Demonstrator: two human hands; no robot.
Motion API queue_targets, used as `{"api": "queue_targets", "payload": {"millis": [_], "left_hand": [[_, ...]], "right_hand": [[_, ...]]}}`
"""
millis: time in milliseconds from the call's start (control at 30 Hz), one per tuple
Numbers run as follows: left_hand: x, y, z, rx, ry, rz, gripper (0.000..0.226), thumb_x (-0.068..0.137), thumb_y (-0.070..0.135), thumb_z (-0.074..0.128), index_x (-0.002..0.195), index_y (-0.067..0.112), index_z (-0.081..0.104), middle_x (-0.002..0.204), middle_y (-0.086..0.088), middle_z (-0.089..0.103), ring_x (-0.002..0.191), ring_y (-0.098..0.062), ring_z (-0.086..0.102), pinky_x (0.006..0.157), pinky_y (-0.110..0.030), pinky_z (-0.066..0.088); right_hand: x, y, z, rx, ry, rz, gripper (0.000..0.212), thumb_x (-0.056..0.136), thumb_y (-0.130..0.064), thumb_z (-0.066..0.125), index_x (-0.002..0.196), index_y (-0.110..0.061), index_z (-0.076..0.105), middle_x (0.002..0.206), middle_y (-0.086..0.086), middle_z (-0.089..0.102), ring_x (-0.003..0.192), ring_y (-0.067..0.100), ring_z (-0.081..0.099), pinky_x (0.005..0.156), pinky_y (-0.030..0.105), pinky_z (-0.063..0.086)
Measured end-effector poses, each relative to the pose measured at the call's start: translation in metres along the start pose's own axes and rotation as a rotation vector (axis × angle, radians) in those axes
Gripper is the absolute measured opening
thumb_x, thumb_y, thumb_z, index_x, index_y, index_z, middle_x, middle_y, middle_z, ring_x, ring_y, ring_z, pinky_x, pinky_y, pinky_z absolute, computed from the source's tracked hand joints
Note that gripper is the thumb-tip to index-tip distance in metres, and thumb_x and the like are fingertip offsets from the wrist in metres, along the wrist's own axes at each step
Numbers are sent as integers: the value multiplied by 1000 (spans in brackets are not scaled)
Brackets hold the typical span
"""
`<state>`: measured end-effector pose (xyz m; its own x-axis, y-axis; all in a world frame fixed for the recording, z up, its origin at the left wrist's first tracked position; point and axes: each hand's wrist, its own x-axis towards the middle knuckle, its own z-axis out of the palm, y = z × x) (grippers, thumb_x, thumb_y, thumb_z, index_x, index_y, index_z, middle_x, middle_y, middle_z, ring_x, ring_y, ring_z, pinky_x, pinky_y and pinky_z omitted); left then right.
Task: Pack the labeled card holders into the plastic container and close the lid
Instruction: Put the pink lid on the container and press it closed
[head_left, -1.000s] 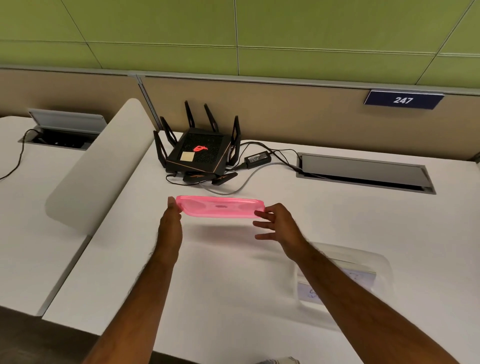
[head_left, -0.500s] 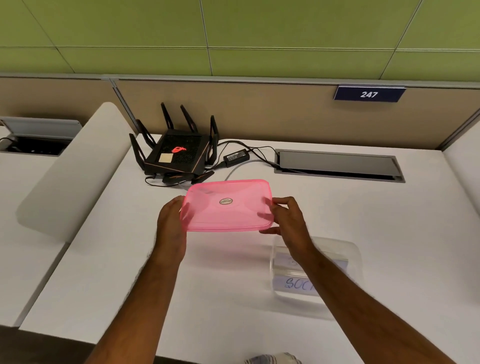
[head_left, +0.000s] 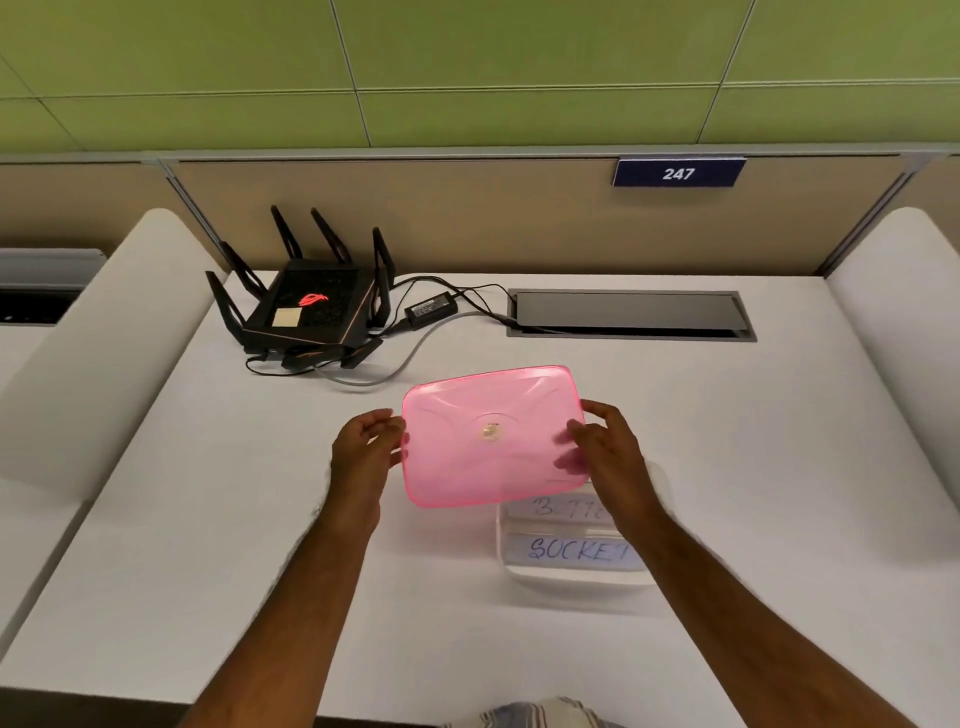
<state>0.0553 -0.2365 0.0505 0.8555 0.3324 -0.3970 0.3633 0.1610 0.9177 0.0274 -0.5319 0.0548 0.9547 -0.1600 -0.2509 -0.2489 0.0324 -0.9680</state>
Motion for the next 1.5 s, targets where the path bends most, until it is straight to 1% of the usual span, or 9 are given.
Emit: {"api": "queue_targets", "payload": {"millis": [167,567,700,833,900,1033,1233,1400,1500], "left_hand": [[-7,-19,23,146,-31,-2,18,90,9,74,104,19,71,109,-14,74,86,-25,72,75,-38,59],[-25,-46,57,365,-192,12,24,94,10,70,118,16,69,99,-6,68,68,-21,71,61,-27,55],[-30,-57,65,452,-195,11,19,94,16,71,113,13,68,106,-5,69,73,-30,75,59,-27,54],[-31,-64,72,543,-197,49,15,92,20,71,107,17,72,103,0,72,88,-27,73,72,-36,57],[-31,-66,74,547,-202,52,12,91,20,72,103,18,73,101,0,73,87,-26,74,68,-33,56],[-31,-67,78,557,-218,49,8,93,21,72,100,20,73,101,1,74,81,-24,75,61,-28,53],[-27,-73,83,570,-236,45,11,93,20,72,103,16,74,102,-1,74,83,-24,74,65,-27,52],[-25,-74,86,557,-236,59,7,92,22,72,99,20,74,99,5,72,92,-23,71,84,-41,58],[-24,-76,87,559,-239,69,7,92,22,72,99,20,74,99,7,71,92,-21,69,83,-37,57]], "right_hand": [[-9,12,-25,-12,5,-3,32,100,-21,63,131,-23,55,86,6,74,65,18,66,56,28,50],[-29,37,-82,-231,69,-33,33,98,-38,65,128,-44,52,79,3,73,60,11,64,55,18,47],[-33,49,-95,-335,108,-42,29,98,-43,64,124,-42,52,75,11,66,69,26,65,62,32,47],[-36,58,-103,-380,163,-40,25,95,-40,67,115,-41,53,75,5,62,61,8,58,58,27,44],[-38,60,-105,-388,181,-26,24,94,-39,68,112,-44,52,80,1,64,60,1,58,56,22,44],[-41,60,-110,-411,202,-24,22,95,-39,68,109,-45,53,85,-5,65,57,0,59,50,17,43],[-47,64,-114,-428,231,-17,22,94,-38,69,102,-47,51,89,-9,63,56,-1,57,52,18,43],[-47,73,-116,-409,253,-31,25,91,-27,74,108,-27,57,104,-4,60,81,12,61,66,21,45],[-47,78,-118,-406,261,8,25,91,-27,74,111,-24,59,112,-8,57,95,14,62,72,24,46]]}}
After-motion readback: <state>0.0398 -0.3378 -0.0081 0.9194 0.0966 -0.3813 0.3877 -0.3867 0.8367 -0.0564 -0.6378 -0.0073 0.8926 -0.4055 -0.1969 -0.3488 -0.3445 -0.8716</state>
